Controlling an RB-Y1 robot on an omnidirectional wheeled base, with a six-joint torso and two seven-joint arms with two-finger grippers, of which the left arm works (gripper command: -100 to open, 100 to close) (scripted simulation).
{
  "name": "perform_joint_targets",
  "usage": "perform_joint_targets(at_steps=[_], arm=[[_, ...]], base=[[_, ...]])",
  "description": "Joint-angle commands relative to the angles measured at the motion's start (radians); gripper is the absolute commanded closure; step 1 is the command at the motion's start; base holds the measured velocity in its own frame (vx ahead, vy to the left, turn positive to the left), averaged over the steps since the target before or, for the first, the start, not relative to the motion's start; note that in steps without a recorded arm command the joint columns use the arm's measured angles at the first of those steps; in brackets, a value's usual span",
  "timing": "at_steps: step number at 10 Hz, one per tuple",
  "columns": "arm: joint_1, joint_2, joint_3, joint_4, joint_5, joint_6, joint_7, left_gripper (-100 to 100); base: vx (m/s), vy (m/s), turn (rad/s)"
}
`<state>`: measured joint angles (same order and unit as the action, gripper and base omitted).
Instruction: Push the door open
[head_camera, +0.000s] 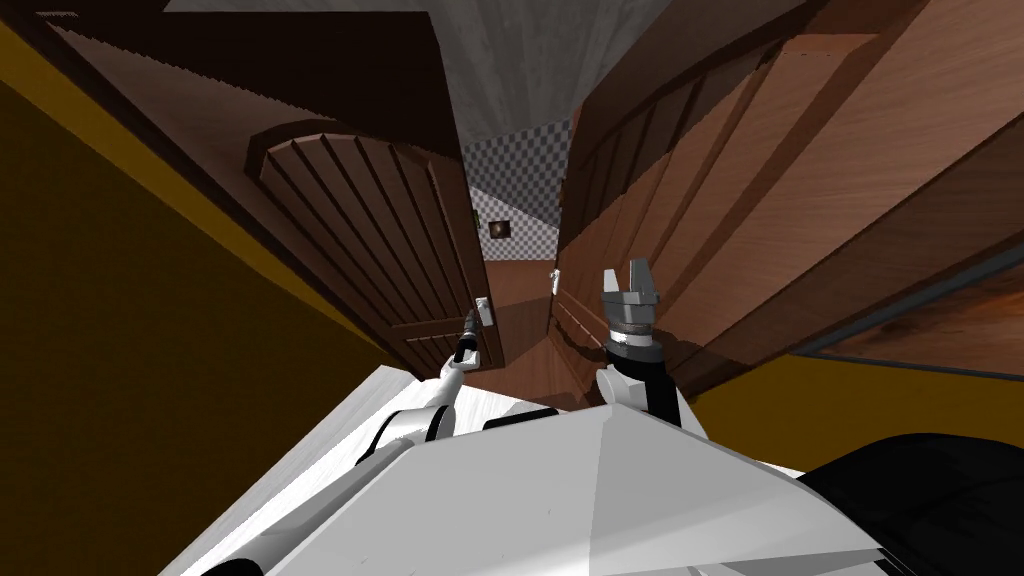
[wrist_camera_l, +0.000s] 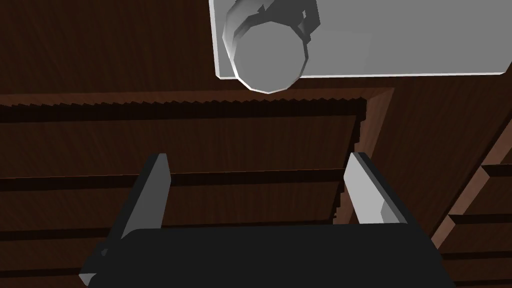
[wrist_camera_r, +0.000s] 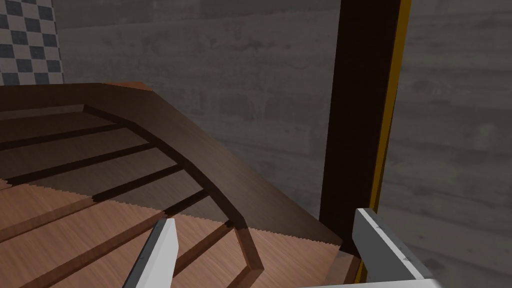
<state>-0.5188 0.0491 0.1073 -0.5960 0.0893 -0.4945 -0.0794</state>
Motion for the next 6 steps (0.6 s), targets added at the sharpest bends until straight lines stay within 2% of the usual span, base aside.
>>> perform_joint_targets(at_steps=[1, 2, 3, 4, 6], arm=[[-0.004, -0.011, -0.002, 0.009, 0.002, -0.001, 0.005, -100], [-0.005, -0.021, -0.003, 0.009, 0.003, 0.001, 0.007, -100], [-0.005, -0.014, -0.003, 0.010, 0.003, -0.001, 0.007, -100], [-0.001, -0.002, -0.001, 0.010, 0.003, -0.006, 0.006, -100], [0.001, 0.003, 0.001, 0.010, 0.004, -0.011, 0.005, -100]], base=[[-0.229, -0.059, 0.017], [-0.199, -0.048, 0.015], [-0.088, -0.019, 0.001], [0.103, -0.011, -0.038], [0.170, -0.004, -0.021]])
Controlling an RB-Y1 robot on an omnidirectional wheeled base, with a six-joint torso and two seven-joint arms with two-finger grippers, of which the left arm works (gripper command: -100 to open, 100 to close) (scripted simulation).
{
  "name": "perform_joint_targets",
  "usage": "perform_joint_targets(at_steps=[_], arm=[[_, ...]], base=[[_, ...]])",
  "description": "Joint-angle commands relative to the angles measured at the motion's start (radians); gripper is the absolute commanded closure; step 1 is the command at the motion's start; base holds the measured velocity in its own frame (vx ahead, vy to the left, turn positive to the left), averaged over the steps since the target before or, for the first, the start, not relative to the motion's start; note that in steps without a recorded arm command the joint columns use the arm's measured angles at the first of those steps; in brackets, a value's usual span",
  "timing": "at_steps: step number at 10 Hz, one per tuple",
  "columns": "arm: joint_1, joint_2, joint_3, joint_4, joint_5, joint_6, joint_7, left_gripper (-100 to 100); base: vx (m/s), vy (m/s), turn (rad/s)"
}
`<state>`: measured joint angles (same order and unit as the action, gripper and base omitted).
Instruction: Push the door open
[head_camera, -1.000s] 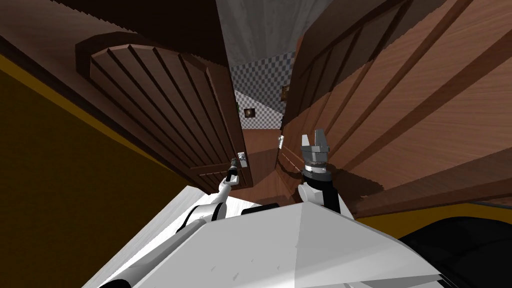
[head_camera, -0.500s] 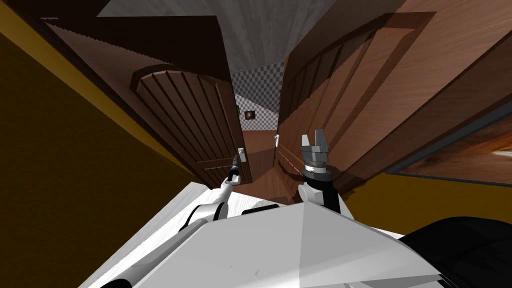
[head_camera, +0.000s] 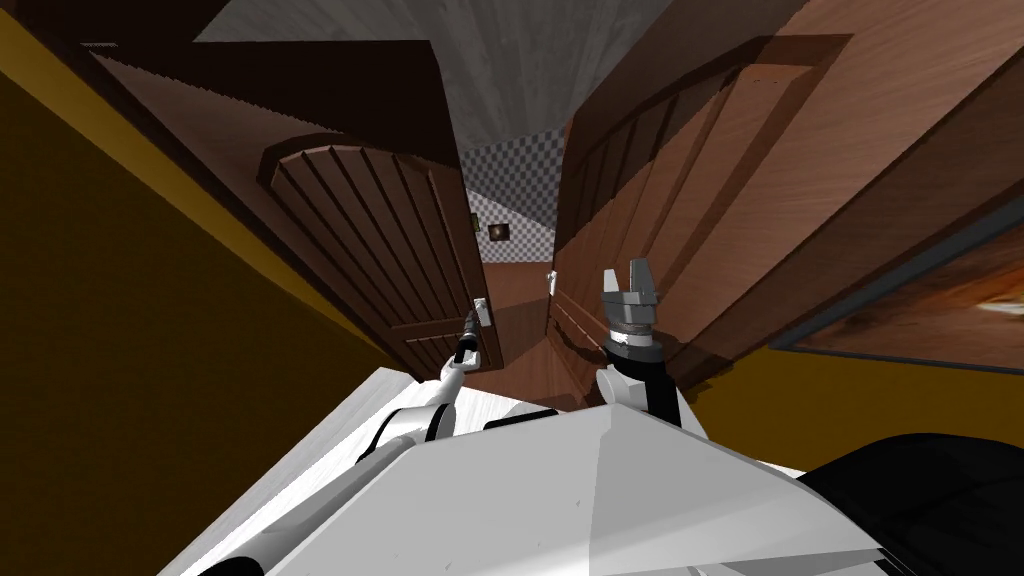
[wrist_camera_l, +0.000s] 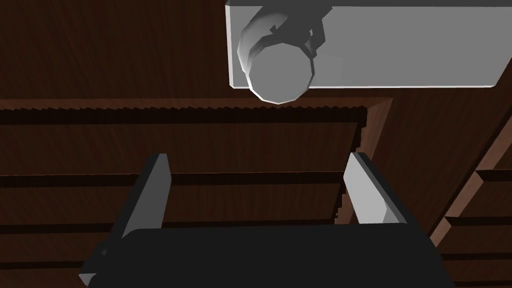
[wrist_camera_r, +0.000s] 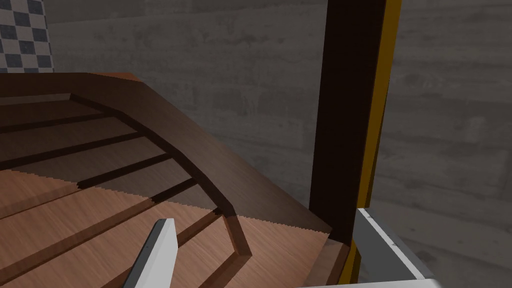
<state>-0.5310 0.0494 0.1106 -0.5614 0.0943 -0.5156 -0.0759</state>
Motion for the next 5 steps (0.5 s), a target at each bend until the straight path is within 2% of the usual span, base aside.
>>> perform_joint_targets(at_steps=[1, 3, 5], arm=[[0.015, 0.005, -0.001, -0.024, -0.001, 0.006, 0.001, -100], [0.019, 0.003, 0.002, -0.023, 0.000, -0.001, -0.001, -100], [0.022, -0.008, 0.005, -0.022, 0.001, -0.009, -0.003, -100]], base=[[0.201, -0.018, -0.028], [0.219, -0.031, -0.023], [0.188, -0.003, -0.030]])
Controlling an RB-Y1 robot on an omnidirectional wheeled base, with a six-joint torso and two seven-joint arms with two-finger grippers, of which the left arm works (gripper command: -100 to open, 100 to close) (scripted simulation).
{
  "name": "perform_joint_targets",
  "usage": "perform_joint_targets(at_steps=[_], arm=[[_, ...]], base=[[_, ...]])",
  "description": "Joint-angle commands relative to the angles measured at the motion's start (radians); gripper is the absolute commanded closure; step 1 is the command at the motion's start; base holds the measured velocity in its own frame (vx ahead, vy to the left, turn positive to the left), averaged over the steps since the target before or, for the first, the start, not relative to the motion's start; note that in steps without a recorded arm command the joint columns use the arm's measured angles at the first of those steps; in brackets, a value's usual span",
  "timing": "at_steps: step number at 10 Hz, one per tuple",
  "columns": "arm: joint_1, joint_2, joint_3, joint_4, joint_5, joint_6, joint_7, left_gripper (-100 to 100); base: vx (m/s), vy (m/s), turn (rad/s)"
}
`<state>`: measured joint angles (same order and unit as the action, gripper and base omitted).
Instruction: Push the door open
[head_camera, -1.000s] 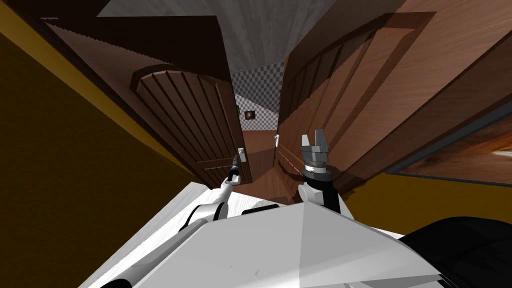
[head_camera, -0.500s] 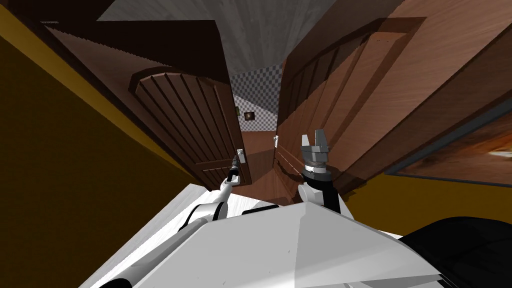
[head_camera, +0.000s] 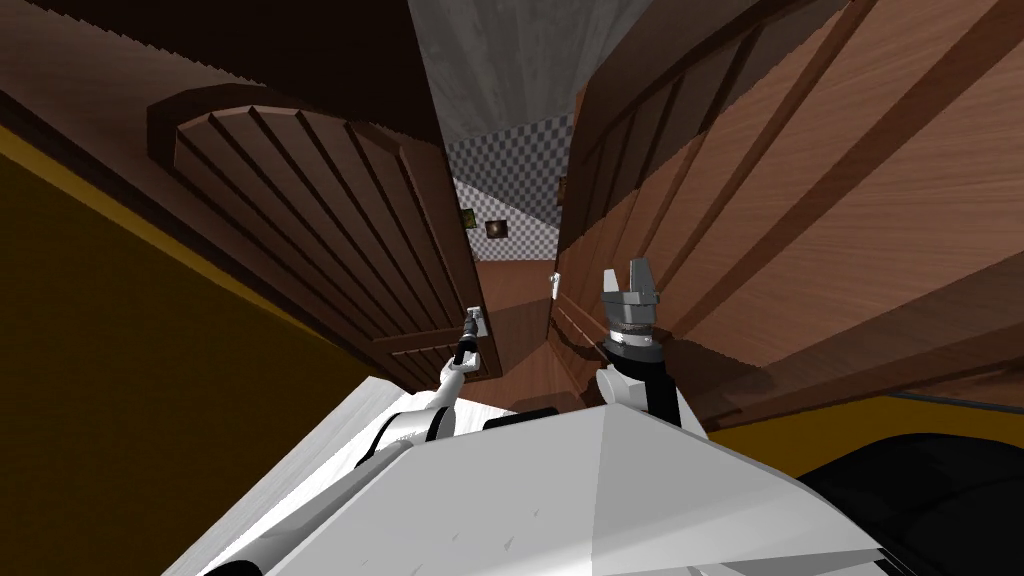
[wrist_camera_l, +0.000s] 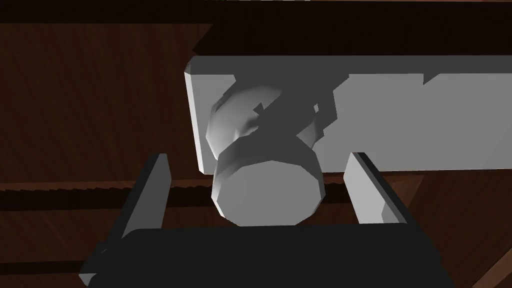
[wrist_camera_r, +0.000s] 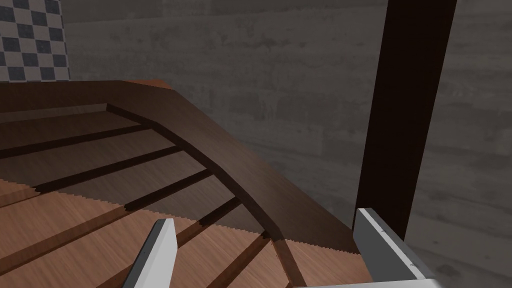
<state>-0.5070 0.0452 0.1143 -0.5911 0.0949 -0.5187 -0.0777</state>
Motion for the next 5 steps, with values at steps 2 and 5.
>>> perform_joint_targets(at_steps=[2, 5], arm=[[0.000, 0.000, 0.000, 0.000, 0.000, 0.000, 0.000, 100], [0.000, 0.000, 0.000, 0.000, 0.000, 0.000, 0.000, 100]], base=[[0.035, -0.002, 0.001], [-0.023, 0.002, -0.002]])
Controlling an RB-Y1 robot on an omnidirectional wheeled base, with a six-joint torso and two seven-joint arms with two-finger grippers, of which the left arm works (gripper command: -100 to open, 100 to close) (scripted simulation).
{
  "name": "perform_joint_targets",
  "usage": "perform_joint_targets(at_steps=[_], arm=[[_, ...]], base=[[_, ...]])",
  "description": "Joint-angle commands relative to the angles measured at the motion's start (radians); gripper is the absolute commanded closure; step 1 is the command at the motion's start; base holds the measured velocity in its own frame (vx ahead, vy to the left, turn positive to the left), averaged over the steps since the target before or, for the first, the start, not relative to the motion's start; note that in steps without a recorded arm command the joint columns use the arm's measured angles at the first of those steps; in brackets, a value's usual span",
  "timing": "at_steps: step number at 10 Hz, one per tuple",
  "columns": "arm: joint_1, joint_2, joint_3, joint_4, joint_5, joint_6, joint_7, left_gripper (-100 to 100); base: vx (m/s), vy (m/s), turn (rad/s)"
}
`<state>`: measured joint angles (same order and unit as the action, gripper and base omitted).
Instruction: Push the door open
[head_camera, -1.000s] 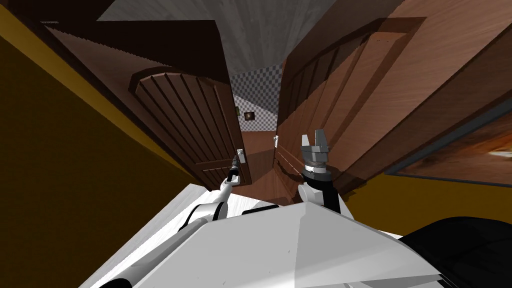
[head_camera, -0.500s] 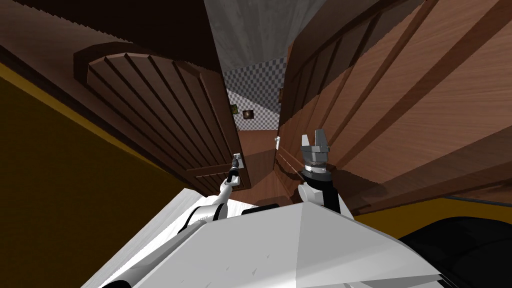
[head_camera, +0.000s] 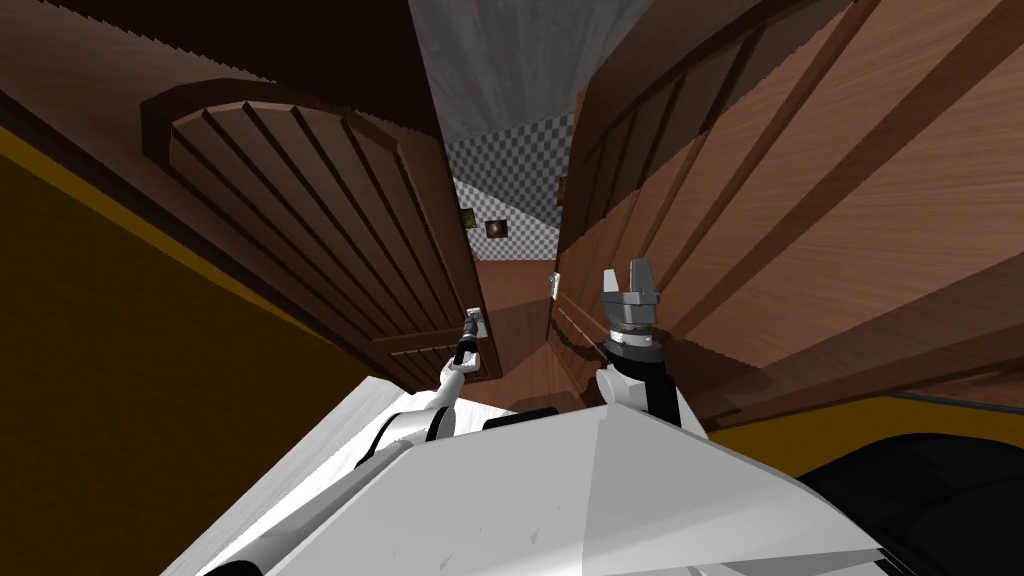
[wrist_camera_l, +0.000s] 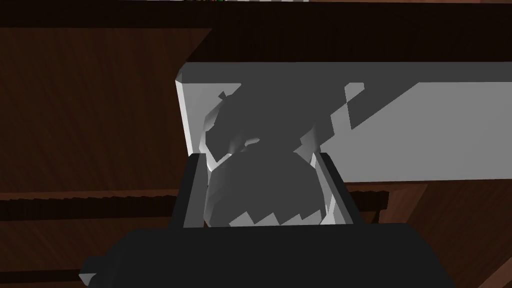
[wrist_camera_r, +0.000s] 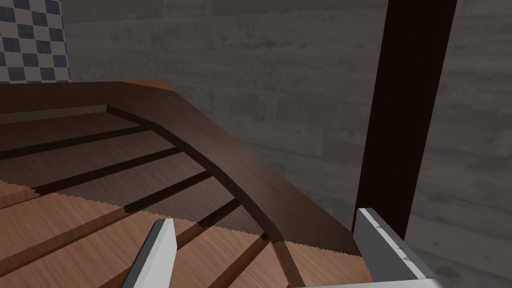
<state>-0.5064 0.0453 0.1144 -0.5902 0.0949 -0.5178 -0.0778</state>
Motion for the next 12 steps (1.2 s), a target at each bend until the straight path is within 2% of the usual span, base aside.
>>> perform_joint_targets(at_steps=[1, 2, 3, 7, 8, 11, 12], arm=[[-0.001, 0.000, 0.000, -0.001, 0.000, -0.001, 0.000, 100], [-0.001, 0.000, 0.000, -0.001, 0.000, -0.001, 0.000, 100], [-0.004, 0.011, 0.019, 0.007, 0.012, -0.005, -0.022, 100], [-0.012, 0.020, 0.042, 0.015, 0.026, -0.013, -0.050, 100], [-0.019, 0.026, 0.066, 0.022, 0.041, -0.020, -0.077, 100], [-0.023, 0.029, 0.078, 0.026, 0.049, -0.024, -0.092, 100], [-0.019, 0.019, 0.076, 0.013, 0.049, -0.005, -0.090, -100]], base=[[-0.008, 0.000, 0.002], [0.000, 0.000, 0.000], [0.105, 0.000, 0.033], [0.147, -0.025, 0.022], [0.179, -0.004, 0.075], [0.139, 0.001, 0.074], [-0.096, -0.056, 0.039]])
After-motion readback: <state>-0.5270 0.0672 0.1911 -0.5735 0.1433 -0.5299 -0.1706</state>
